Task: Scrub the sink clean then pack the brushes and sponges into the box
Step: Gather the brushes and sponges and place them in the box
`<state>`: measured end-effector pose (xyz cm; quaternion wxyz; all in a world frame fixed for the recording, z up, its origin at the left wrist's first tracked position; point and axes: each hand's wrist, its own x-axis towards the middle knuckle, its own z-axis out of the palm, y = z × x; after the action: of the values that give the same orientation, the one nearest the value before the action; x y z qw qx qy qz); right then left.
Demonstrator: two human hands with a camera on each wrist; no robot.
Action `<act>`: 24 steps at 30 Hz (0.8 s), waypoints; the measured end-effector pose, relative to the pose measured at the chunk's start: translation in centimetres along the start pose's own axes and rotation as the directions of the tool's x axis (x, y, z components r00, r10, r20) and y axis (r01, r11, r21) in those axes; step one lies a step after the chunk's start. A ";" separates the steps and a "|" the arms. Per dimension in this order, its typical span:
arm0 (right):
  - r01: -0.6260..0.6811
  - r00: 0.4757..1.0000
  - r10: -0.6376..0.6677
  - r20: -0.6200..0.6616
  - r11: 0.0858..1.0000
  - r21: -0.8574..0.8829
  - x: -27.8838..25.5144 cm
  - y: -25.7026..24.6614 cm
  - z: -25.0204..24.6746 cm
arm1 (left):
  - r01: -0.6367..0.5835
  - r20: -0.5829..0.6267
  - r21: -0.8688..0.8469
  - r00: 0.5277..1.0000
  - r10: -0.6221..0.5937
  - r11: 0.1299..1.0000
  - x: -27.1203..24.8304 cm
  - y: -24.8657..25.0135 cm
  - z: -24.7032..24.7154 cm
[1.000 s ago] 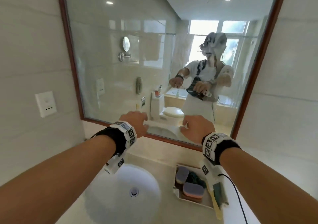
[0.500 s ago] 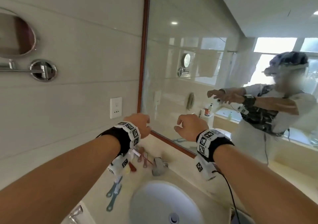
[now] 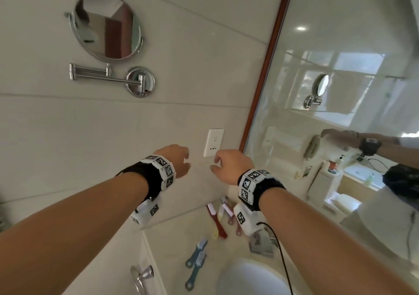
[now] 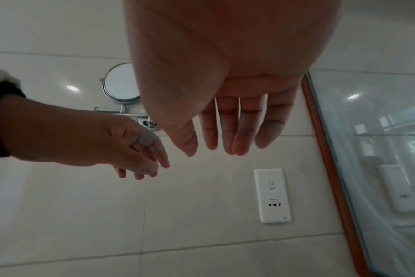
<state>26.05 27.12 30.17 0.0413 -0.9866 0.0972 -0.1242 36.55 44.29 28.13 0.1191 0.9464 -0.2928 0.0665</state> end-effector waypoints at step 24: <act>-0.488 0.841 0.485 0.242 0.871 -0.049 8.0 9.8 13.3 | -0.283 0.345 -0.141 0.884 0.315 0.949 16.6 0.0 17.9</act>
<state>35.21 16.66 18.19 0.0904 -0.9369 0.3374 0.0130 51.15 30.61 14.14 0.0922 0.8796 -0.4548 -0.1045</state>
